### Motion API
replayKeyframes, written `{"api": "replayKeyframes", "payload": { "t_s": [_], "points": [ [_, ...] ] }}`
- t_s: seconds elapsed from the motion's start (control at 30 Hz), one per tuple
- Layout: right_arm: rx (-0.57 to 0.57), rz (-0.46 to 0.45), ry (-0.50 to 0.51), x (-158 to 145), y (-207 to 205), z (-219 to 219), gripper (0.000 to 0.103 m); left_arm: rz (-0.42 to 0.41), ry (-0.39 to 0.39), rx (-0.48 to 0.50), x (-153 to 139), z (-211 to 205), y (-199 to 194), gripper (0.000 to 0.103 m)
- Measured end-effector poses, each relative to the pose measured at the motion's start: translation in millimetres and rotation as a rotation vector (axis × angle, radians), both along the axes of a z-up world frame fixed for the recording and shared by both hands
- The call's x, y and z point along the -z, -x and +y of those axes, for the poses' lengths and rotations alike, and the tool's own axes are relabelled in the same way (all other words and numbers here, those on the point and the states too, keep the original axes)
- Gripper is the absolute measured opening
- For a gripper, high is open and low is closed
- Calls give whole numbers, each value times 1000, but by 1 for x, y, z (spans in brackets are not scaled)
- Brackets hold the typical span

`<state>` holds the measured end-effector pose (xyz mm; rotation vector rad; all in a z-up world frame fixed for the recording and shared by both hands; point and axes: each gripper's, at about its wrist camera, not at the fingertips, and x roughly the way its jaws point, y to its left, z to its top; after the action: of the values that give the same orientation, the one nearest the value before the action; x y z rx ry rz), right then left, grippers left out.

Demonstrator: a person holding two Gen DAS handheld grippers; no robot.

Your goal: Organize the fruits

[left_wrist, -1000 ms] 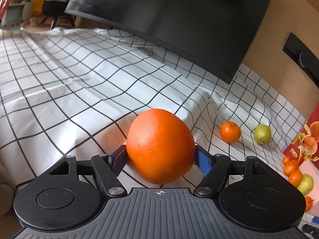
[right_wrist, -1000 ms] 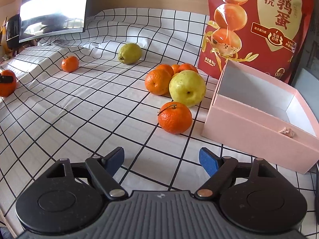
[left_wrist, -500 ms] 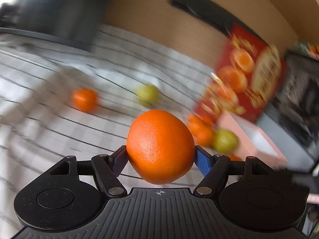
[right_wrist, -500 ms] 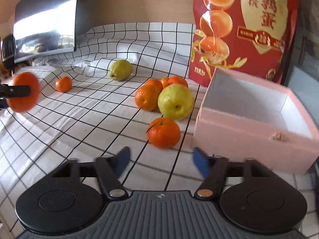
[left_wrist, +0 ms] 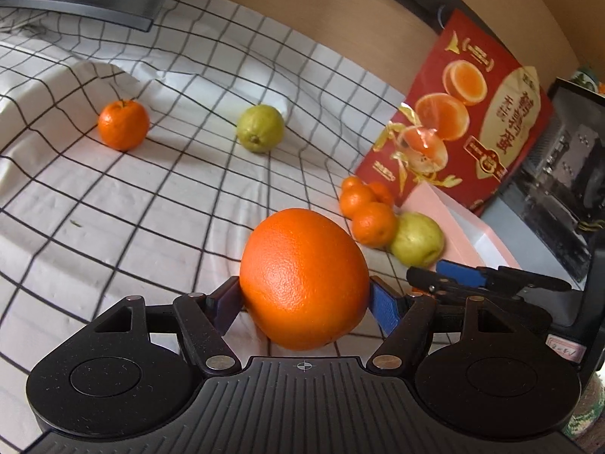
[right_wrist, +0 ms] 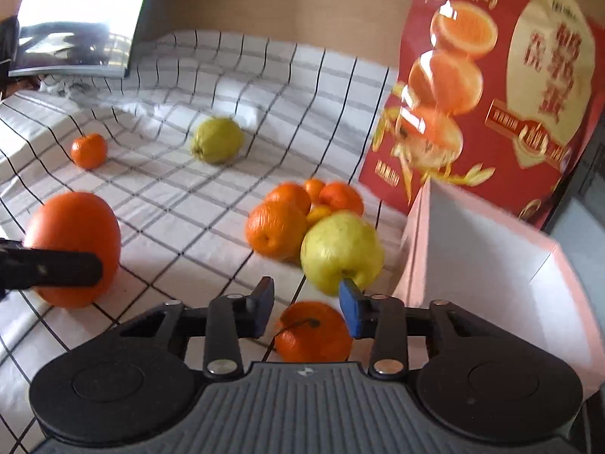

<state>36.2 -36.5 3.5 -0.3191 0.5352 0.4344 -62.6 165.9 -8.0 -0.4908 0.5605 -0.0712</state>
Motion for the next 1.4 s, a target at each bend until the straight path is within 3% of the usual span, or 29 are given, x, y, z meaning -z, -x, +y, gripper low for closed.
{"api": "replayKeyframes", "payload": {
  "t_s": [0.17,0.37,0.43,0.53,0.63,0.9,1.1,1.27,1.4],
  "points": [
    [-4,-19,11,-2,25,-20,38,0,-42,87,-3,-22,5,77],
    [-29,94,-78,-10,53,-77,39,1,-98,100,-5,-48,1,77],
    [-17,100,-104,-12,59,-92,45,2,-115,90,-5,-52,1,77],
    [-15,76,-133,-12,66,-106,68,-4,-128,85,-5,-54,1,77],
    [-34,74,-154,-8,69,-111,73,-12,-122,87,-4,-53,-1,77],
    [-15,183,-222,12,37,-99,74,-8,-127,96,0,-55,-2,77],
    [52,194,-229,13,11,-89,73,-12,-104,96,1,-52,-1,77],
    [49,167,-213,10,14,-93,46,-14,-97,96,1,-52,-1,77],
    [27,190,-220,1,20,-107,44,-16,-87,94,1,-51,-1,77]
  ]
}}
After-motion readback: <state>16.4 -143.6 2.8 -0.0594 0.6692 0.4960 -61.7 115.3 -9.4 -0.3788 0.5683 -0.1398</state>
